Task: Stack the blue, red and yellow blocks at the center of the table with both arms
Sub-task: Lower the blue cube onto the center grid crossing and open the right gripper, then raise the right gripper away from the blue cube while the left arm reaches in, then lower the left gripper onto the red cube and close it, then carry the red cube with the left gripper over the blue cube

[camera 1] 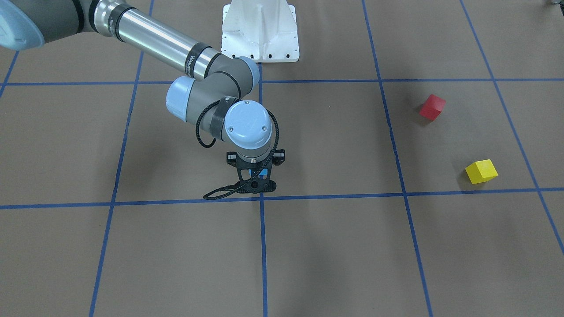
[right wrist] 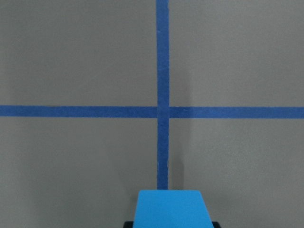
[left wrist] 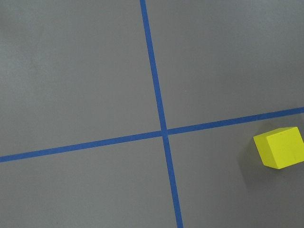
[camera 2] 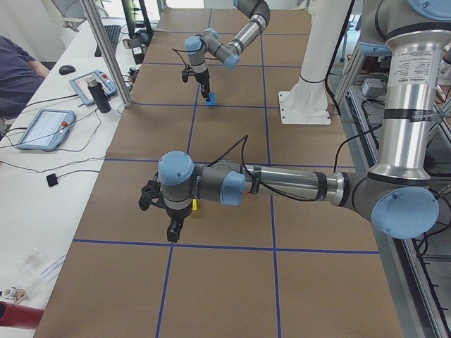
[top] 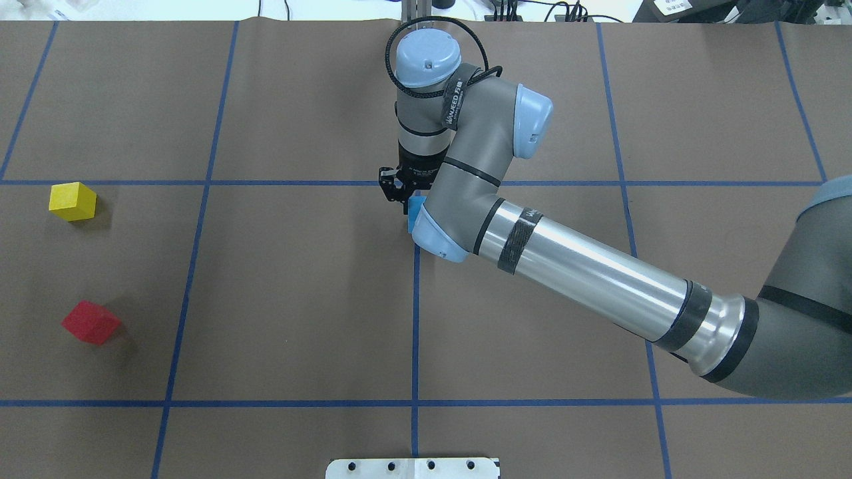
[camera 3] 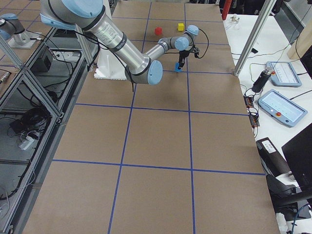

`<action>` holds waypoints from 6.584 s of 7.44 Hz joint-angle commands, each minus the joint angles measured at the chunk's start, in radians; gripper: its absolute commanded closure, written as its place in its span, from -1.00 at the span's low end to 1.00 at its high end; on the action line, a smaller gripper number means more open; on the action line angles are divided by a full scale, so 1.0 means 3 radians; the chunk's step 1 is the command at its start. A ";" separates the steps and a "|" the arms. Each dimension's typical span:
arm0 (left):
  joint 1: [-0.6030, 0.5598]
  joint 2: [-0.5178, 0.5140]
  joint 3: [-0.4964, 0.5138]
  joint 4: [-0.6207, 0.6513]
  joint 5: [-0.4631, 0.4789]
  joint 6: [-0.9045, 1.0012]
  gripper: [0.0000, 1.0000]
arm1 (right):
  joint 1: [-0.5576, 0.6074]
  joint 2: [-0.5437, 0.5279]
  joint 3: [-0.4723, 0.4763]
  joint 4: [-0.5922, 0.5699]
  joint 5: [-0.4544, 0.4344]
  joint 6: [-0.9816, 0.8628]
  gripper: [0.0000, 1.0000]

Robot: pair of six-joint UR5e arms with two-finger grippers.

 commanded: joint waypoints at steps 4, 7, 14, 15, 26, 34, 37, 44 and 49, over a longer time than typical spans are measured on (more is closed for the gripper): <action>0.0000 0.0000 -0.0009 0.0000 0.0000 -0.0053 -1.00 | 0.0013 -0.0085 0.0226 0.0184 0.0003 0.0248 -0.98; 0.0264 -0.0077 -0.0254 0.0097 0.0026 -0.0495 -1.00 | 0.0304 -0.0451 0.1082 -0.0218 0.0090 0.0233 -0.99; 0.2115 0.0562 -0.1179 -0.1048 0.0716 -0.2134 -1.00 | 0.0985 -0.1342 0.1515 -0.0256 0.0116 -0.1008 -0.98; 0.2203 0.0578 -0.1271 -0.1048 0.0701 -0.2134 -1.00 | 0.0990 -0.1353 0.1515 -0.0261 0.0121 -0.1045 -0.99; 0.2736 0.0767 -0.1145 -0.1064 0.0788 -0.2001 -1.00 | 0.0985 -0.1379 0.1500 -0.0261 0.0152 -0.0999 -0.98; 0.2899 0.0635 -0.0859 -0.1074 0.0782 -0.2022 -1.00 | 0.0985 -0.1373 0.1505 -0.0261 0.0152 -0.0994 -0.98; 0.2894 0.0603 -0.0802 -0.1074 0.0788 -0.2022 -0.73 | 0.0985 -0.1373 0.1510 -0.0261 0.0152 -0.0989 -0.98; 0.2777 0.0640 -0.1170 -0.1013 0.0782 -0.2271 1.00 | 0.1021 -0.1399 0.1530 -0.0261 0.0187 -0.0999 -0.98; 0.2761 -0.1913 -0.0396 0.1318 0.0762 -0.2835 1.00 | 0.1036 -0.1399 0.1520 -0.0256 0.0182 -0.1010 -0.98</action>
